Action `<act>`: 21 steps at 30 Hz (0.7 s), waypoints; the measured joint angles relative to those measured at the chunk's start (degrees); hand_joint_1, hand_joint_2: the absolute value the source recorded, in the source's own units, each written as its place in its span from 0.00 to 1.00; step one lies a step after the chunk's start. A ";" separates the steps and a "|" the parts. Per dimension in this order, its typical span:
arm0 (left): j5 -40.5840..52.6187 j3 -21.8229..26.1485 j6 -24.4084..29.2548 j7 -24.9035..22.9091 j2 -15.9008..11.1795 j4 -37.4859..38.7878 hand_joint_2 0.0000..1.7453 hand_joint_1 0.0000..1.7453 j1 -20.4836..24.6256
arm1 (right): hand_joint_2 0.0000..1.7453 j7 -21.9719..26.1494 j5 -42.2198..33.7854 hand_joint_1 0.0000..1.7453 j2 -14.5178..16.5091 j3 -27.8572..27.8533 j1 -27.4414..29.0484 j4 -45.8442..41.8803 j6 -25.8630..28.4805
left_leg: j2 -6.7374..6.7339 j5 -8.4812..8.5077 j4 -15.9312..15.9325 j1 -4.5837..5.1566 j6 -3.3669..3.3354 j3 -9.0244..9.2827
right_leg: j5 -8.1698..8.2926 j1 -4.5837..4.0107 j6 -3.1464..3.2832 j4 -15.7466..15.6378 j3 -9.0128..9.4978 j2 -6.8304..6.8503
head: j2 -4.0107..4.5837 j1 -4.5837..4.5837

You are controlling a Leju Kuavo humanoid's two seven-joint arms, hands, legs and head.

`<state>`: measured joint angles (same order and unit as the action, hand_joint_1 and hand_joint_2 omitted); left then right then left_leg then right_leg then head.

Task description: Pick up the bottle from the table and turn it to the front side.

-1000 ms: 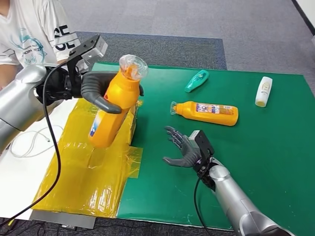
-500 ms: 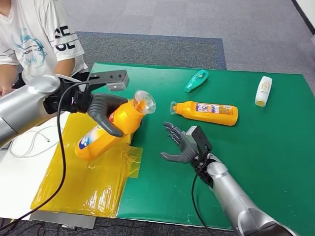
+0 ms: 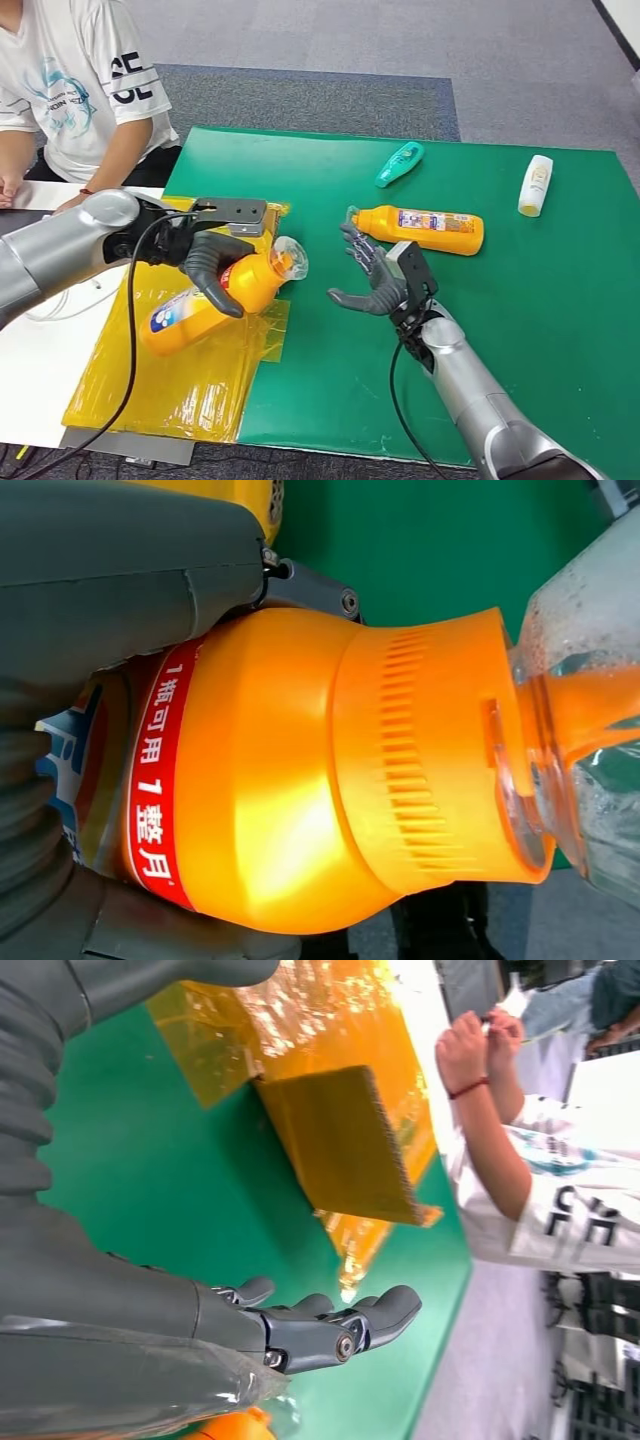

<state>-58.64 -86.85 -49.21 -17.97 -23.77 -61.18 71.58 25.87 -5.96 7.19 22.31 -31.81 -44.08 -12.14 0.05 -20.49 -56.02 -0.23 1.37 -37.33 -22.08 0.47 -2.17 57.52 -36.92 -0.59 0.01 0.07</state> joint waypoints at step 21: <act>39.68 -0.60 5.58 10.01 4.78 4.48 1.00 1.00 -0.29 | 1.00 -0.59 0.09 0.00 -2.46 -3.45 3.86 -10.21 1.79 | 0.00 0.00 -0.01 0.00 0.00 -0.03 | 0.01 0.01 0.00 -0.01 -0.03 0.00 | 0.01 -0.01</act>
<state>-18.96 -87.45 -43.63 -7.96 -18.99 -56.70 71.29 25.28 -5.87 4.72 18.86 -27.95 -54.29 -10.35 0.05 -20.49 -56.03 -0.23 1.36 -37.37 -22.07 0.48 -2.16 57.51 -36.95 -0.59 0.02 0.06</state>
